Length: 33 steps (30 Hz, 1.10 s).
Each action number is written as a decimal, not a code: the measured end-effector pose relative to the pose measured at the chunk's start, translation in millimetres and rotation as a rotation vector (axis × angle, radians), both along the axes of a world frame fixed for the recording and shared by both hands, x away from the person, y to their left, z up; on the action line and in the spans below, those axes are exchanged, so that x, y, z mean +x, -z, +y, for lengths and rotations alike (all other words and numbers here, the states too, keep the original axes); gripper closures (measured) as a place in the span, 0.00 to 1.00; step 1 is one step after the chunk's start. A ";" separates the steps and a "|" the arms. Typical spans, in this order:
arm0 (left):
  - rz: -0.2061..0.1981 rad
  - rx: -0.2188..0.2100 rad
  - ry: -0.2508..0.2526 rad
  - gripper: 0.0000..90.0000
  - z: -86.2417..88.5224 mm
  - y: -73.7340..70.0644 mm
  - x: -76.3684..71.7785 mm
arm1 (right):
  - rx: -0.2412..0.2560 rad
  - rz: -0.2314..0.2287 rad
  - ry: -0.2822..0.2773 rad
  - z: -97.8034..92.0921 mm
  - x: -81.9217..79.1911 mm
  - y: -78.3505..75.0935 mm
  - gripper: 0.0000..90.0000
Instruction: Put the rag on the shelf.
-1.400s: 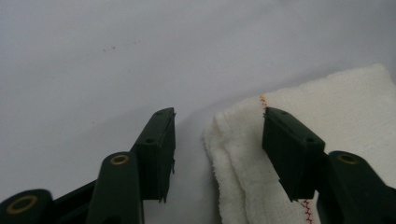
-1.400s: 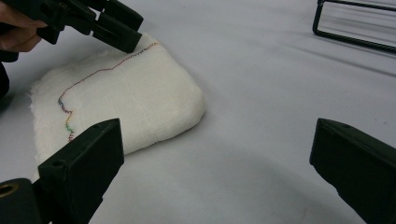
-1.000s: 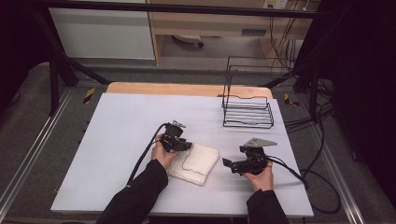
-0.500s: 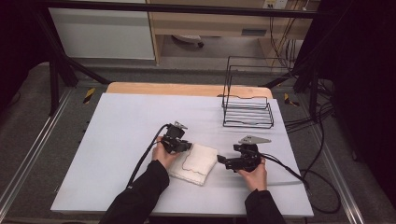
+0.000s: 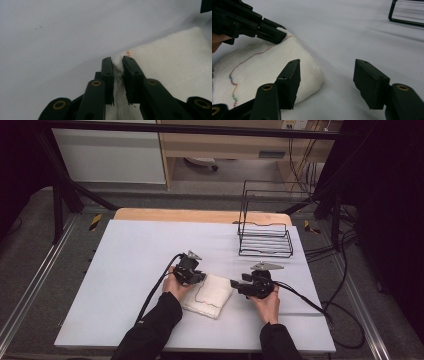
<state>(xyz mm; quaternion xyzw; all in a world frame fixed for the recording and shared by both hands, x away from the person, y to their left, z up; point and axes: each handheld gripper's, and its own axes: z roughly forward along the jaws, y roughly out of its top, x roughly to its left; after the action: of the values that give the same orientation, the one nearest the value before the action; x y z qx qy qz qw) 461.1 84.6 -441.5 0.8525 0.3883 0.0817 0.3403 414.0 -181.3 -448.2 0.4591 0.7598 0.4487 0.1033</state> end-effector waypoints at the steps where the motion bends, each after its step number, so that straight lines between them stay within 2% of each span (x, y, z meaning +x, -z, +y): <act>1: -0.002 -0.004 0.000 0.88 0.3 0.4 -0.1 | -0.005 0.002 -0.002 0.4 0.5 1.3 0.46; 3: -0.008 -0.008 0.004 0.88 1.0 1.1 -0.2 | -0.010 0.013 0.001 2.0 1.4 3.7 0.50; 7: -0.014 -0.013 0.003 0.88 0.9 1.7 -1.0 | 0.014 0.035 -0.005 5.1 3.5 6.6 0.56; 10: -0.007 -0.017 0.008 0.88 1.8 1.7 -0.3 | -0.022 0.030 -0.008 10.0 3.7 8.2 0.61; 14: -0.010 -0.016 0.013 0.88 2.1 1.8 -0.1 | -0.032 0.041 -0.028 17.0 3.7 10.2 0.69; 18: -0.008 -0.027 0.021 0.88 4.2 2.6 0.5 | -0.016 0.060 -0.022 18.1 2.2 11.1 0.76; 20: -0.024 -0.033 0.018 0.88 5.0 3.6 -0.3 | -0.009 0.067 -0.019 18.7 1.7 11.5 0.78; 27: 0.005 -0.061 0.005 0.88 7.1 4.1 1.2 | 0.008 0.082 -0.011 19.1 1.0 11.4 0.86; 33: 0.020 -0.079 -0.005 0.90 8.9 3.5 2.1 | 0.022 0.091 0.001 19.1 0.2 9.6 0.89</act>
<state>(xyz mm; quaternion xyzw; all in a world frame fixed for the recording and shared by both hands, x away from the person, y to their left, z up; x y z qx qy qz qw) 463.2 93.5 -445.0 0.8383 0.3966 0.0585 0.3695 414.3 -162.3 -457.7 0.4805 0.7586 0.4354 0.0636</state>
